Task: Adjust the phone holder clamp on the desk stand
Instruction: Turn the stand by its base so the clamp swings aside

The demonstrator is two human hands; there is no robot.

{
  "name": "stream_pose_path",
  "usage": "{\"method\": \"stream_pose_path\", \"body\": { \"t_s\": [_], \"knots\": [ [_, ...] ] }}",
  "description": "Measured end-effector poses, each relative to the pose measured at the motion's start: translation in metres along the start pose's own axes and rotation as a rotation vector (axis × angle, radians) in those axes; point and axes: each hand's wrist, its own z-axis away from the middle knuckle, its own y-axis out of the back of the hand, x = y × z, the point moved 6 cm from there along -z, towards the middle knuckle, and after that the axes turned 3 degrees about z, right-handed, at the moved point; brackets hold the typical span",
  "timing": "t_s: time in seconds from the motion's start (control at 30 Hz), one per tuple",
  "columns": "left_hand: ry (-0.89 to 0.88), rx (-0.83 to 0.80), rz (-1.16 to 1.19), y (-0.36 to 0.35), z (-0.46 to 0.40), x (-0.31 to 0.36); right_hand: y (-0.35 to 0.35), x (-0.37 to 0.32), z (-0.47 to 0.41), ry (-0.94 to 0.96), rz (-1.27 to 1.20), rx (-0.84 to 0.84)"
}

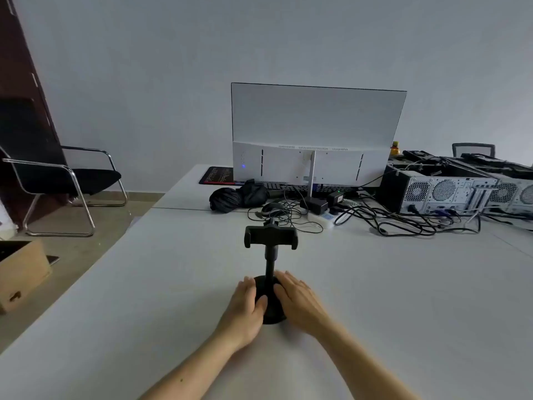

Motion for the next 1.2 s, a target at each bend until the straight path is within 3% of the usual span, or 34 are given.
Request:
{"method": "stream_pose_path", "body": {
  "t_s": [0.27, 0.5, 0.73, 0.93, 1.03, 1.2],
  "knots": [
    [-0.045, -0.041, -0.311, -0.003, -0.008, -0.005, -0.005, -0.005, 0.014, -0.055, 0.128, 0.004],
    [-0.198, -0.204, -0.386, 0.013, -0.023, 0.001, -0.01, -0.028, 0.037, -0.136, 0.405, 0.032],
    [-0.326, -0.362, -0.426, 0.024, -0.025, 0.005, -0.026, -0.038, 0.048, -0.192, 0.451, -0.026],
    [-0.143, -0.136, -0.37, 0.023, -0.013, -0.013, -0.006, -0.028, 0.036, -0.13, 0.355, 0.063],
    [-0.028, -0.05, -0.326, 0.013, 0.006, -0.021, -0.003, -0.018, 0.02, -0.053, 0.255, 0.011],
    [-0.002, -0.014, -0.425, -0.007, 0.022, -0.015, 0.0, -0.021, 0.007, 0.07, 0.13, -0.089]
  ]
}}
